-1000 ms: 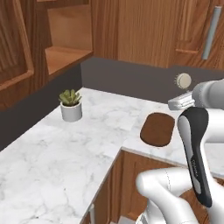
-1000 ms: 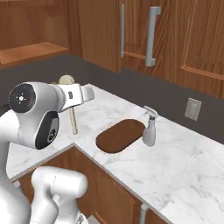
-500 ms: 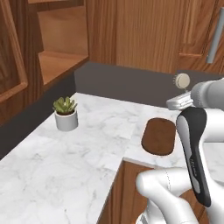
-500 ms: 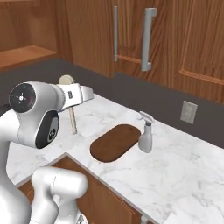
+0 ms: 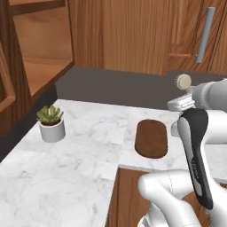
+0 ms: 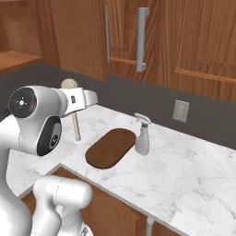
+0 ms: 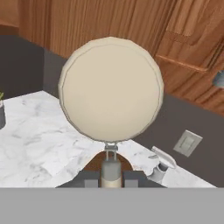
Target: Grab the spray bottle from the cabinet, then place it next to the cutting board for sanitizing. Then grab the dish brush from the countertop next to the sink and place it next to the cutting board.
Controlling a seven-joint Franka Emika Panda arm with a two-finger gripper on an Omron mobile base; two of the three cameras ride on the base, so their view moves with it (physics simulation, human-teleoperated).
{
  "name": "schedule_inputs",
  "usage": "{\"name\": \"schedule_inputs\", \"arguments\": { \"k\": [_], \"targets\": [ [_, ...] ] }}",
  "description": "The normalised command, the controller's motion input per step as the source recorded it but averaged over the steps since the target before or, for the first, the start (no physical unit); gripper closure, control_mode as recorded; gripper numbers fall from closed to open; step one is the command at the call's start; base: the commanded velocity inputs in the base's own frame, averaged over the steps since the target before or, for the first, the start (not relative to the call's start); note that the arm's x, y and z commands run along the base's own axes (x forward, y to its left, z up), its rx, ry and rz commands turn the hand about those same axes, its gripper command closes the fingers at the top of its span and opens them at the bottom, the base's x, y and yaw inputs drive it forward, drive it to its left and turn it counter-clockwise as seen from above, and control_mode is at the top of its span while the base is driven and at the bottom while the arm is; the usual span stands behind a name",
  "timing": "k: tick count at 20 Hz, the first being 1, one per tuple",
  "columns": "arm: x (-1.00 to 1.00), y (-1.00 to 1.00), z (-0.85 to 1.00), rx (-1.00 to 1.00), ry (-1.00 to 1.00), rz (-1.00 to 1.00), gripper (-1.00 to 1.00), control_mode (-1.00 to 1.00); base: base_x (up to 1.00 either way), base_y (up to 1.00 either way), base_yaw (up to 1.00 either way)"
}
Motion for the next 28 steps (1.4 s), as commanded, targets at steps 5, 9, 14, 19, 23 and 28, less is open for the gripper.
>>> {"name": "schedule_inputs", "arguments": {
  "k": [5,9,14,19,23,28],
  "targets": [
    [0.00,0.00,0.00,0.00,0.00,0.00,1.00,1.00,0.41,0.00,-0.44],
    [0.40,-0.01,-0.37,0.00,0.00,-0.22,1.00,-1.00,0.00,0.00,0.00],
    [0.26,-0.03,-0.63,-0.01,0.06,-0.12,1.00,-1.00,0.00,0.00,0.00],
    [0.11,-0.24,-0.65,0.00,0.14,-0.11,1.00,-1.00,0.00,0.00,0.00],
    [0.00,-0.52,-0.54,0.03,0.18,-0.03,1.00,-1.00,0.00,0.00,0.00],
    [0.01,-0.50,-0.57,0.13,0.15,0.00,1.00,-1.00,0.00,0.00,0.00]
  ]
}}
